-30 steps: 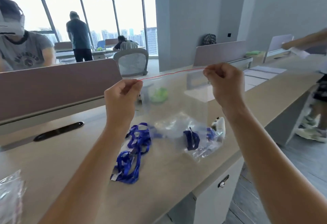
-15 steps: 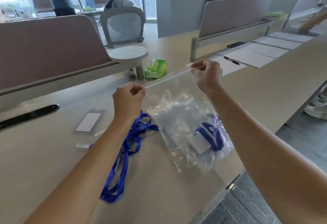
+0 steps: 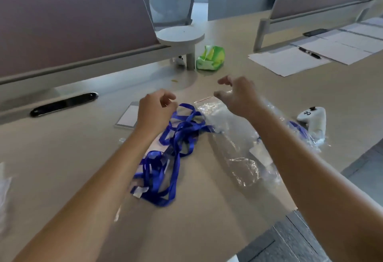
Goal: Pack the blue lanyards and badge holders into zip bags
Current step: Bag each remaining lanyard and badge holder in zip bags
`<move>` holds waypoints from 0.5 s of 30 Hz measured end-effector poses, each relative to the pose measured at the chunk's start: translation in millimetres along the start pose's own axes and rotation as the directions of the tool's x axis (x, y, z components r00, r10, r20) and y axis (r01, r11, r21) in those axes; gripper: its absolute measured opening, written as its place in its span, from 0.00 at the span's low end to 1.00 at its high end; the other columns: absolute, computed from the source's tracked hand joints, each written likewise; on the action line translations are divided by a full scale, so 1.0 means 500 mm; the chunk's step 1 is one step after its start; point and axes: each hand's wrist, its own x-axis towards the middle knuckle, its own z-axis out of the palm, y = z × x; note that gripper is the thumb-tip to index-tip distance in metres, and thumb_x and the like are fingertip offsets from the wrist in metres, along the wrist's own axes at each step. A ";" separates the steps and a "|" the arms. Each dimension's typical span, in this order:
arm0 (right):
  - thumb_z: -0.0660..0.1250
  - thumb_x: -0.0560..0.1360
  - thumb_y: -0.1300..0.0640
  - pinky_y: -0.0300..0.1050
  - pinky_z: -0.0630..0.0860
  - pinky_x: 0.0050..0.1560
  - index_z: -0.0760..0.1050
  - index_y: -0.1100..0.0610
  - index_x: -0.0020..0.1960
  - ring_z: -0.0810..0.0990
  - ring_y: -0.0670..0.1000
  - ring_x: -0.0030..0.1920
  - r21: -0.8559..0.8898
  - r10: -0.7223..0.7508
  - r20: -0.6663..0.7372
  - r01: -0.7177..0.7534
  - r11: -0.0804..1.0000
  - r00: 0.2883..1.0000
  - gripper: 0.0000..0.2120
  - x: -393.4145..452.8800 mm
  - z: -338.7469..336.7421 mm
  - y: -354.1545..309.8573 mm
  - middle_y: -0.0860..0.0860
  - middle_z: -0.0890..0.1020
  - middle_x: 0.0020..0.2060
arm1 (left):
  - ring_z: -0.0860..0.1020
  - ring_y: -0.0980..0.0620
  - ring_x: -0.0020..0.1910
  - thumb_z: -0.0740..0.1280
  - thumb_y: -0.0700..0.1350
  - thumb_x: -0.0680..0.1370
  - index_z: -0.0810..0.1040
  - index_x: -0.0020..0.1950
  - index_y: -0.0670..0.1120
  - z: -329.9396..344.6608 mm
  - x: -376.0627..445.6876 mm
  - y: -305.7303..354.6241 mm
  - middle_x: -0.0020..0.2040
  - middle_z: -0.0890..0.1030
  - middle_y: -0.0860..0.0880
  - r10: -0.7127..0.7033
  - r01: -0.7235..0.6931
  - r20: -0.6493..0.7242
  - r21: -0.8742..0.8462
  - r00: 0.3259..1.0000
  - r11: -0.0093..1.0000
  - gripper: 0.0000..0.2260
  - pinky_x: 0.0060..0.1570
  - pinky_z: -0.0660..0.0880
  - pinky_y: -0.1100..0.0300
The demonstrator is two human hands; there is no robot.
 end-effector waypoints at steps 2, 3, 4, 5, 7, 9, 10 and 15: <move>0.74 0.76 0.50 0.43 0.71 0.61 0.80 0.54 0.66 0.80 0.53 0.63 0.066 -0.059 0.096 0.053 0.996 0.994 0.19 -0.040 0.026 -0.054 0.52 0.83 0.62 | 0.80 0.56 0.44 0.72 0.43 0.79 0.83 0.55 0.48 -0.040 -0.029 -0.023 0.45 0.83 0.51 -0.018 0.018 -0.006 0.005 1.000 1.000 0.06 0.41 0.71 0.70; 0.74 0.77 0.51 0.43 0.72 0.60 0.80 0.54 0.65 0.80 0.53 0.62 0.083 -0.081 0.132 0.070 0.994 0.988 0.18 -0.058 0.043 -0.076 0.51 0.83 0.62 | 0.80 0.58 0.43 0.72 0.43 0.78 0.84 0.55 0.48 -0.059 -0.044 -0.036 0.44 0.83 0.51 -0.028 0.028 -0.012 0.004 1.000 1.000 0.06 0.40 0.70 0.71; 0.73 0.77 0.51 0.43 0.72 0.60 0.80 0.54 0.64 0.80 0.52 0.62 0.093 -0.100 0.160 0.085 0.992 0.982 0.17 -0.076 0.062 -0.095 0.51 0.83 0.61 | 0.79 0.59 0.42 0.72 0.43 0.78 0.84 0.54 0.48 -0.077 -0.060 -0.050 0.44 0.83 0.52 -0.038 0.038 -0.017 -0.002 0.999 0.999 0.05 0.40 0.70 0.72; 0.73 0.77 0.51 0.43 0.73 0.60 0.81 0.53 0.64 0.80 0.52 0.61 0.101 -0.113 0.184 0.096 0.990 0.976 0.16 -0.094 0.080 -0.113 0.51 0.82 0.61 | 0.79 0.59 0.41 0.72 0.43 0.78 0.84 0.53 0.49 -0.095 -0.076 -0.065 0.44 0.83 0.52 -0.044 0.044 -0.020 -0.008 0.999 0.999 0.05 0.40 0.70 0.72; 0.73 0.78 0.50 0.46 0.74 0.60 0.81 0.53 0.63 0.79 0.52 0.59 0.119 -0.129 0.211 0.106 0.987 0.969 0.15 -0.124 0.114 -0.144 0.52 0.80 0.61 | 0.80 0.58 0.41 0.73 0.43 0.77 0.84 0.51 0.49 -0.129 -0.105 -0.093 0.43 0.84 0.53 -0.053 0.053 -0.019 -0.003 0.998 0.999 0.04 0.42 0.73 0.69; 0.72 0.78 0.51 0.45 0.74 0.58 0.81 0.52 0.62 0.79 0.51 0.58 0.111 -0.158 0.208 0.138 0.984 0.965 0.14 -0.149 0.144 -0.172 0.51 0.79 0.59 | 0.80 0.57 0.42 0.73 0.43 0.77 0.84 0.50 0.49 -0.162 -0.131 -0.121 0.42 0.84 0.53 -0.073 0.073 -0.010 0.012 0.997 0.997 0.04 0.44 0.75 0.66; 0.72 0.78 0.52 0.44 0.73 0.57 0.82 0.52 0.61 0.78 0.51 0.57 0.105 -0.178 0.205 0.160 0.982 0.962 0.13 -0.160 0.156 -0.184 0.50 0.79 0.58 | 0.80 0.56 0.41 0.73 0.43 0.76 0.84 0.49 0.50 -0.175 -0.142 -0.134 0.42 0.84 0.54 -0.080 0.080 -0.005 0.020 0.997 0.997 0.04 0.44 0.75 0.65; 0.71 0.77 0.59 0.48 0.76 0.59 0.83 0.49 0.55 0.78 0.48 0.56 0.115 -0.261 0.193 0.243 0.963 0.946 0.09 -0.222 0.206 -0.218 0.46 0.80 0.57 | 0.81 0.55 0.45 0.72 0.42 0.76 0.85 0.51 0.50 -0.210 -0.198 -0.183 0.44 0.83 0.54 -0.024 0.017 0.083 0.090 0.996 0.996 0.06 0.51 0.78 0.57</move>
